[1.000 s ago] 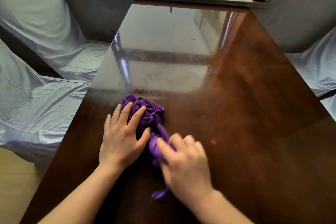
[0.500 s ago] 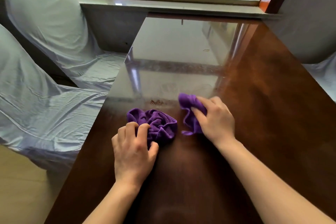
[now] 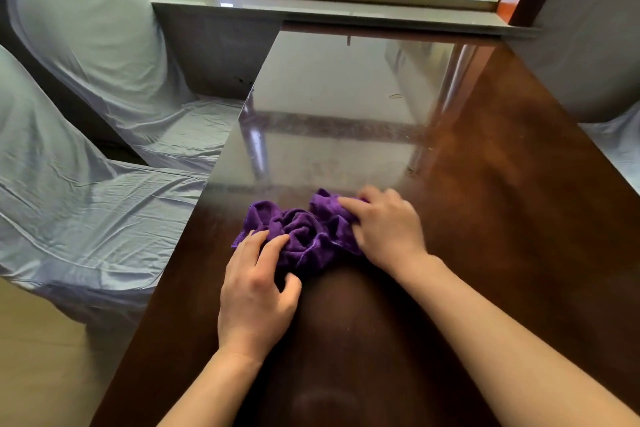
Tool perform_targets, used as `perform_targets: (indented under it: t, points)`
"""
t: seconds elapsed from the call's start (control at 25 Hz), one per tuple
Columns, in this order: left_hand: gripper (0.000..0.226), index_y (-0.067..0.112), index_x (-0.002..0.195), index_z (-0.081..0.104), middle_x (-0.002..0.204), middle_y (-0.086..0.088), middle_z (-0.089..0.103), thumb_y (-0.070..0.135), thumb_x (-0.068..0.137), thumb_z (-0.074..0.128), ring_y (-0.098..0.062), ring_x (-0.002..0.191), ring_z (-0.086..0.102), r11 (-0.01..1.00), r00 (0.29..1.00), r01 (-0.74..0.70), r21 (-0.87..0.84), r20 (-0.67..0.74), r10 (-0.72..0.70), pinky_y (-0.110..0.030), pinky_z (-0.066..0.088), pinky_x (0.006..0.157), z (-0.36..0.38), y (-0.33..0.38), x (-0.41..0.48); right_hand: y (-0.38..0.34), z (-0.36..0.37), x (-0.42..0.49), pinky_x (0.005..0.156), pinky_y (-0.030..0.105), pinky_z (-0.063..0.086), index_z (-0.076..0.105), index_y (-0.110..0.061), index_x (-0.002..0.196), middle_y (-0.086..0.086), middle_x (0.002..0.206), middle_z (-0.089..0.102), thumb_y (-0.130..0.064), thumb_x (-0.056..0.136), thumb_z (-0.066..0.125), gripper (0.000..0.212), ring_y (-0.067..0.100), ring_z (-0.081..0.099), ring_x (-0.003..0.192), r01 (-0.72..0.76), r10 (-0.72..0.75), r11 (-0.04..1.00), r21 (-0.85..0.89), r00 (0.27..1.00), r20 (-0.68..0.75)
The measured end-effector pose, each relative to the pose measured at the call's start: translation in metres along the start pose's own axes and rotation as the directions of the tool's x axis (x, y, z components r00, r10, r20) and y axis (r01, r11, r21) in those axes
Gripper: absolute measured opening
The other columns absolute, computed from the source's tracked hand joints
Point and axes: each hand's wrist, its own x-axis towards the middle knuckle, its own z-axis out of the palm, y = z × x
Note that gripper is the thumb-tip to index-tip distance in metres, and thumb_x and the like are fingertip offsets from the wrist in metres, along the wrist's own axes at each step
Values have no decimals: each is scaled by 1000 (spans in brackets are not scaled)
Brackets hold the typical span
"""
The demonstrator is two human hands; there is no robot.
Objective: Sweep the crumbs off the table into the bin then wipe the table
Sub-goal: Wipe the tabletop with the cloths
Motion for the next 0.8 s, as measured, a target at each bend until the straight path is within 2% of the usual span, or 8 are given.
perform_targets:
  t: [0.16,0.32,0.4,0.52,0.64,0.68,0.72,0.8]
  points:
    - [53,21,127,59,137,-7,55,26,76,74,-26,132,47,998,997,-60,-12,53,61,-42,42,107,-1,0,-2,19,-29,-102,65,41,49,66,-33,121,3,102,64,-30,76,69,45,34,56,80,-107,109,994,31,991,-74]
    - [57,21,131,56,143,-12,49,46,80,58,-31,138,39,984,987,-136,114,107,124,-51,37,110,-1,6,-1,-26,-20,-170,59,40,45,60,-36,129,0,107,66,-44,79,67,50,29,55,74,167,-156,981,95,981,-112]
    - [64,19,134,54,146,-17,44,50,78,49,-36,140,34,961,985,-151,232,113,127,-57,30,112,-2,13,-1,-5,-22,-172,56,39,45,61,-36,129,2,104,67,-44,82,68,48,29,55,72,202,-191,978,59,970,-152]
    - [66,17,137,50,148,-21,39,45,77,46,-40,142,27,899,970,-244,364,87,228,-61,16,117,1,19,-7,74,-37,-154,58,43,50,65,-33,126,7,96,64,-44,80,72,47,33,57,74,-74,66,994,-82,993,-97]
    - [68,17,138,49,147,-21,42,41,75,45,-42,142,27,854,938,-346,389,165,305,-61,15,117,17,46,-6,139,-50,-135,71,41,51,57,-32,134,9,110,58,-49,89,61,49,35,56,91,-443,439,880,-172,896,-58]
    - [67,19,138,50,147,-20,43,42,75,45,-42,142,28,841,922,-380,385,229,312,-60,16,118,27,62,-2,142,-48,-131,73,40,49,55,-33,135,8,113,57,-50,90,58,48,34,56,94,-504,499,848,-161,863,-71]
    - [65,22,139,49,149,-19,42,43,78,44,-40,143,27,841,906,-401,363,291,306,-57,17,118,39,81,3,135,-44,-130,72,40,48,55,-33,134,7,113,57,-50,90,58,47,34,56,93,-510,502,848,-145,860,-89]
    - [61,33,144,38,158,-11,30,48,85,38,-34,148,17,870,897,-376,320,359,256,-52,12,121,62,111,15,106,-33,-139,66,41,47,57,-33,130,5,105,58,-50,87,58,46,32,55,83,-365,353,927,-89,927,-123]
